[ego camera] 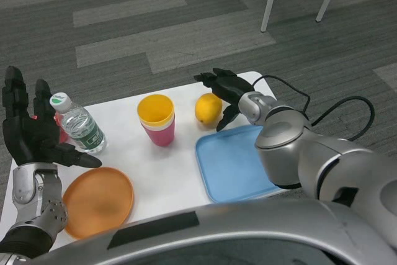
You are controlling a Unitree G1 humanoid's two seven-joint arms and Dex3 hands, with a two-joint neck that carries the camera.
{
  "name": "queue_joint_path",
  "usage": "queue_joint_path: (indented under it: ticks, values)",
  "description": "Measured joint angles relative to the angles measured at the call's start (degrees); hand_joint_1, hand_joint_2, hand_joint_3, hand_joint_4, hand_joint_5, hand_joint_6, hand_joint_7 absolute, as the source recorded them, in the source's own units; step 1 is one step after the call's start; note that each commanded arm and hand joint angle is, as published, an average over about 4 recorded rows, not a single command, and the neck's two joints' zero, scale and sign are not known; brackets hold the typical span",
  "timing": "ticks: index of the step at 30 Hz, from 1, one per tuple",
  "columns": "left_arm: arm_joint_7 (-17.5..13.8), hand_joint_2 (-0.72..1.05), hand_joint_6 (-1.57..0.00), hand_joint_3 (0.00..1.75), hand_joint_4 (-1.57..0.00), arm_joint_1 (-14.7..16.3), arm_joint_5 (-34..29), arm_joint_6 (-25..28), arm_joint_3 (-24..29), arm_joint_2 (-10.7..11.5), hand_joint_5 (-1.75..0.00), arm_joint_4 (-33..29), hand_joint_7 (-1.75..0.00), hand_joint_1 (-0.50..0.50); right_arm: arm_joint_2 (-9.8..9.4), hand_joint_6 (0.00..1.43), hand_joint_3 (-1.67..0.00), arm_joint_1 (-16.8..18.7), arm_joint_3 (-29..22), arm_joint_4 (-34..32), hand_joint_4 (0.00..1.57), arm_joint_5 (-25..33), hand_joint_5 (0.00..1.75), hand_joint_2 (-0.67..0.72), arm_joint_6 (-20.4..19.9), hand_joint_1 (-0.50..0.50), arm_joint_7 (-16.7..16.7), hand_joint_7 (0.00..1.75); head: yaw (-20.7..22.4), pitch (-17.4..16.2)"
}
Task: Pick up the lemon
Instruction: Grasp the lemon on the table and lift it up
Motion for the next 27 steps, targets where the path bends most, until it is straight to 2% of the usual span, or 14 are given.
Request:
queue_joint_path:
  ticks: [2,5,7,10,13,16,27]
  values:
    - [0.0,-0.72,0.0,0.09,0.0,0.05,0.0,-0.01,0.0,0.0,0.0,-0.02,0.0,-0.5,-0.04,0.14,-0.1,0.05,0.12,-0.16,0.07,-0.02,0.51,-0.53,0.03,-0.46,0.04,0.44,0.05,-0.08]
    - [0.0,-0.72,0.0,0.09,0.0,0.19,0.0,-0.03,0.0,-0.02,0.0,-0.06,0.0,-0.5,-0.07,0.21,-0.16,0.24,0.33,-0.36,0.09,-0.05,0.7,-0.54,0.16,-0.46,0.05,0.58,0.09,-0.17]
    - [0.0,-0.72,0.0,0.09,0.0,0.24,0.0,-0.03,0.02,-0.03,0.0,-0.07,0.0,-0.5,-0.08,0.24,-0.18,0.31,0.53,-0.41,0.09,-0.06,0.78,-0.56,0.23,-0.46,0.05,0.61,0.14,-0.26]
    - [0.0,-0.72,0.0,0.09,0.0,0.24,0.0,-0.03,0.04,-0.03,0.0,-0.08,0.0,-0.5,-0.08,0.29,-0.22,0.33,0.78,-0.45,0.09,-0.06,0.92,-0.6,0.31,-0.46,0.05,0.75,0.19,-0.48]
    - [0.0,-0.72,0.0,0.09,0.0,0.25,0.0,-0.03,0.04,-0.03,0.0,-0.08,0.0,-0.5,-0.1,0.34,-0.2,0.34,1.15,-0.47,0.09,-0.06,0.99,-0.57,0.33,-0.46,0.06,0.98,0.23,-0.69]
    - [0.0,-0.72,0.0,0.09,0.0,0.25,0.0,-0.03,0.05,-0.04,0.0,-0.09,0.0,-0.5,-0.21,0.42,-0.24,0.34,1.48,-0.56,0.1,-0.07,1.14,-0.59,0.34,-0.46,0.06,1.2,0.29,-0.9]
    - [0.0,-0.72,0.0,0.09,0.0,0.25,0.0,-0.04,0.06,-0.07,0.0,-0.13,0.0,-0.5,-0.71,0.57,-0.24,0.34,3.9,-0.83,0.15,-0.03,1.45,-0.6,0.34,-0.46,0.03,1.47,0.61,-2.16]
